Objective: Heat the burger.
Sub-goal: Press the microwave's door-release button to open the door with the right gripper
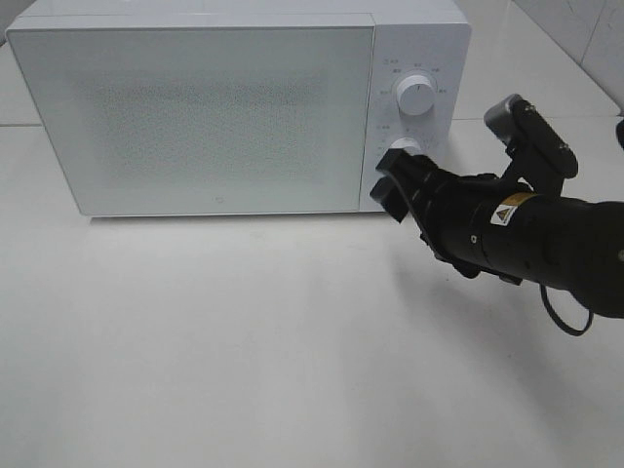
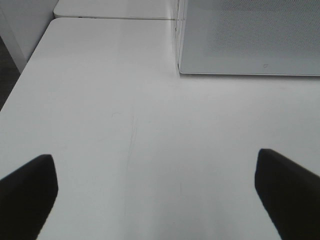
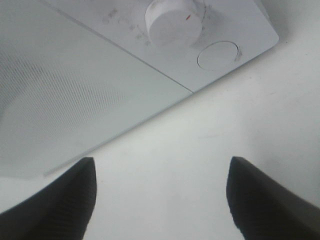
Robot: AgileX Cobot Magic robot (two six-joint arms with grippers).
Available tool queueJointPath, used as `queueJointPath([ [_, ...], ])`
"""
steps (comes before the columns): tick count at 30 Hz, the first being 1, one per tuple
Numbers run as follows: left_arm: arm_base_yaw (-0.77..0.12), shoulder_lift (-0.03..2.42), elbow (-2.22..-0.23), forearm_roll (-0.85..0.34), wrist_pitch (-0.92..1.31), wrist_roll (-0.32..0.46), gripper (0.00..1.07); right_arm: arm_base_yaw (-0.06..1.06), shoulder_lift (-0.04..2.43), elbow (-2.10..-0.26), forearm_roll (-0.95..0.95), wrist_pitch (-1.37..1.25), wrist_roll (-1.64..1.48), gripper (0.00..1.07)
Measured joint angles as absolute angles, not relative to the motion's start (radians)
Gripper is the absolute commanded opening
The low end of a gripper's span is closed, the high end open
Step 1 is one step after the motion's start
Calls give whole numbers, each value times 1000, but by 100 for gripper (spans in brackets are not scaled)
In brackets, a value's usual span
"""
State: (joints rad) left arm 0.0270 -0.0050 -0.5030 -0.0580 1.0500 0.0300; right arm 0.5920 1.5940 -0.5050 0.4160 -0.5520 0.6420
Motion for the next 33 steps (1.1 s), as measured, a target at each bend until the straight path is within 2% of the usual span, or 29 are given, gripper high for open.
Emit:
queueJointPath([
  [4, 27, -5, -503, -58, 1050, 30, 100, 592, 1564, -504, 416, -453, 495, 70],
  [6, 27, -5, -503, -58, 1050, 30, 100, 592, 1543, -524, 412, -287, 302, 70],
  [7, 27, -5, -503, -58, 1050, 30, 100, 592, 1543, -524, 412, -287, 302, 70],
  [12, 27, -5, -503, -58, 1050, 30, 100, 592, 1534, -634, 394, 31, 30, 70],
  [15, 27, -5, -503, -58, 1050, 30, 100, 592, 1533, -654, 386, 86, 0, 70],
  [17, 27, -5, -503, -58, 1050, 30, 100, 592, 1533, -721, 309, 289, -36, 70],
  [19, 27, -5, -503, -58, 1050, 30, 100, 592, 1533, -732, 288, 330, -38, 70],
  [23, 27, -5, -503, -58, 1050, 30, 100, 592, 1533, -783, 193, 577, -36, 70],
  [33, 27, -5, -503, -58, 1050, 30, 100, 592, 1455, -790, 134, 812, -19, 70],
])
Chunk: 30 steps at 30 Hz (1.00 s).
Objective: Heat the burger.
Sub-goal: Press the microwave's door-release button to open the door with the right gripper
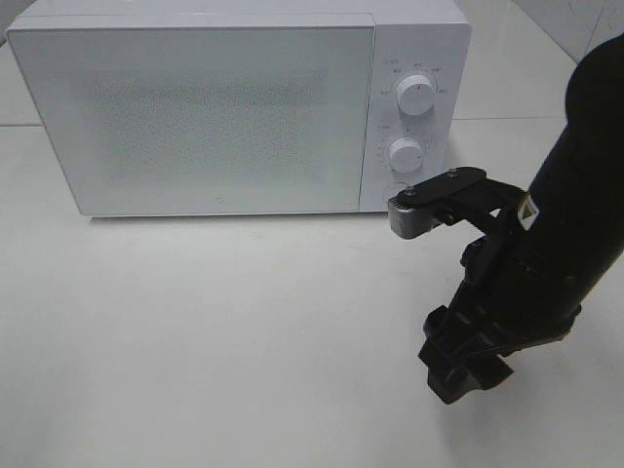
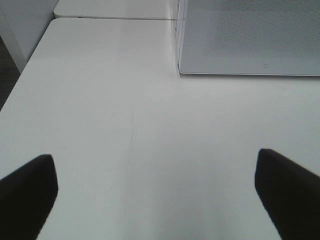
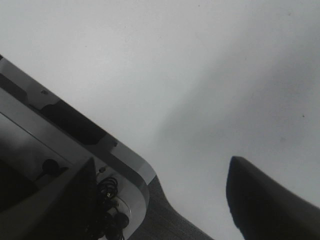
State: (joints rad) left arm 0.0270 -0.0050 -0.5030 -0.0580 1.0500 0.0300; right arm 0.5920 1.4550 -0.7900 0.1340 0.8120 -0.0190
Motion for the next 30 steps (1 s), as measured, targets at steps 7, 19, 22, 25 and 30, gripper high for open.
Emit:
queueJointPath([
  [7, 27, -5, -503, -58, 1050, 30, 100, 592, 1247, -790, 134, 915, -11, 70],
  [19, 27, -5, -503, -58, 1050, 30, 100, 592, 956, -790, 130, 1029, 35, 70],
  [22, 27, -5, -503, -58, 1050, 30, 100, 592, 881, -789, 111, 1048, 57, 70],
  [25, 27, -5, -503, -58, 1050, 30, 100, 592, 793, -769, 78, 1051, 77, 70],
  [30, 27, -5, -503, -58, 1050, 30, 100, 592, 632, -697, 14, 1054, 124, 70],
])
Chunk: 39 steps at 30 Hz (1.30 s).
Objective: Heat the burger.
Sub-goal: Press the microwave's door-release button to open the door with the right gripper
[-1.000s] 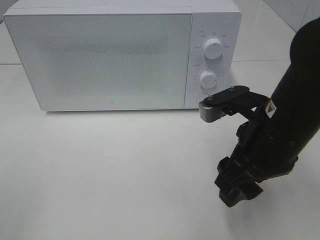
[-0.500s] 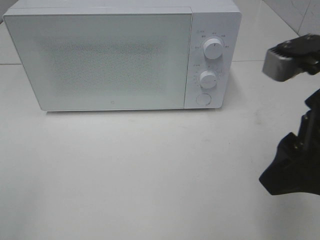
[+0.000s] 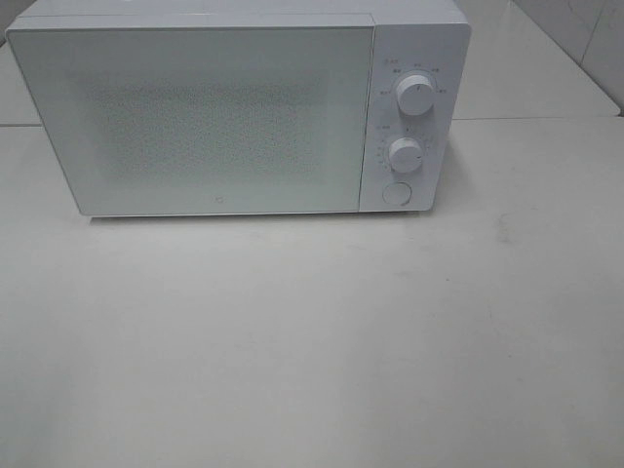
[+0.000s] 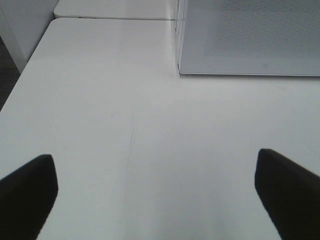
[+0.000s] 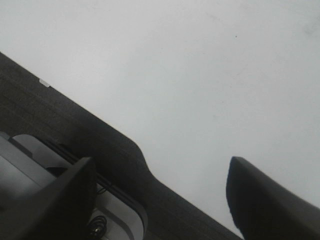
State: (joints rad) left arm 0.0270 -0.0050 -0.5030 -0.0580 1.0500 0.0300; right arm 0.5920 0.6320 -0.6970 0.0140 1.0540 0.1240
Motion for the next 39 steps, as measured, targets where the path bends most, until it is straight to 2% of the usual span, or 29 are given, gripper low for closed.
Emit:
queueJointPath([
  [6, 27, -5, -503, -58, 1050, 30, 100, 543, 456, -598, -15, 1056, 150, 70],
  [13, 27, -5, -503, -58, 1050, 30, 100, 382, 244, -520, -18, 1051, 149, 70],
  [23, 27, -5, -503, -58, 1050, 30, 100, 186, 31, -516, -19, 1038, 141, 70],
  [39, 27, -5, -503, -58, 1050, 30, 100, 166, -4, -509, -17, 1039, 139, 70],
])
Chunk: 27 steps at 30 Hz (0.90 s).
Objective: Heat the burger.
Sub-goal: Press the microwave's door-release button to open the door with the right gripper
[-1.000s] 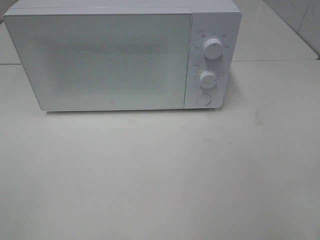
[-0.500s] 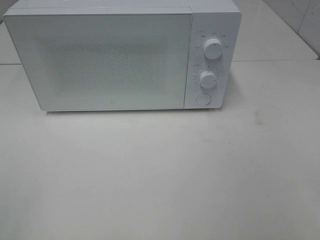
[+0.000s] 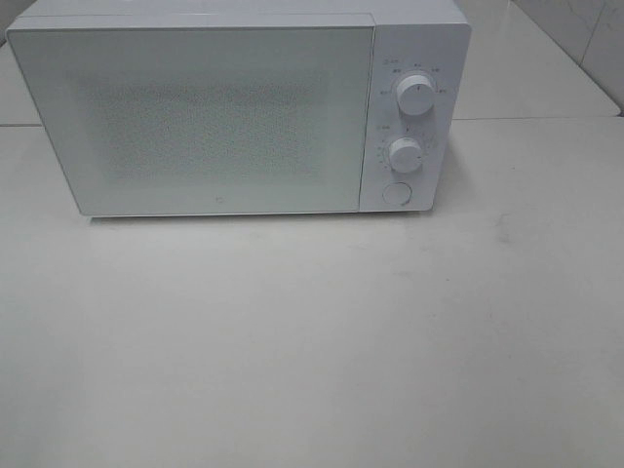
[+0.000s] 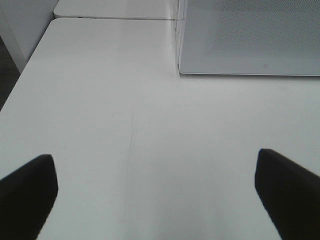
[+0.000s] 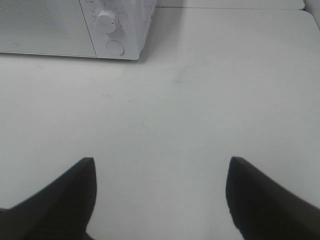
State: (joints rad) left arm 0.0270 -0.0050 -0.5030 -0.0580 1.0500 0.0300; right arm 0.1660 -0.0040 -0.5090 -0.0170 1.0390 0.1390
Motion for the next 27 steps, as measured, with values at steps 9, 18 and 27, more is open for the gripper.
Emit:
queueJointPath([
  [9, 27, -5, -503, -58, 1050, 30, 100, 166, 25, -530, 12, 924, 139, 70],
  [18, 27, -5, -503, -58, 1050, 30, 100, 166, 215, -531, 31, 695, 139, 70],
  [27, 27, -5, -503, -58, 1050, 30, 100, 166, 397, -531, 31, 516, 139, 70],
])
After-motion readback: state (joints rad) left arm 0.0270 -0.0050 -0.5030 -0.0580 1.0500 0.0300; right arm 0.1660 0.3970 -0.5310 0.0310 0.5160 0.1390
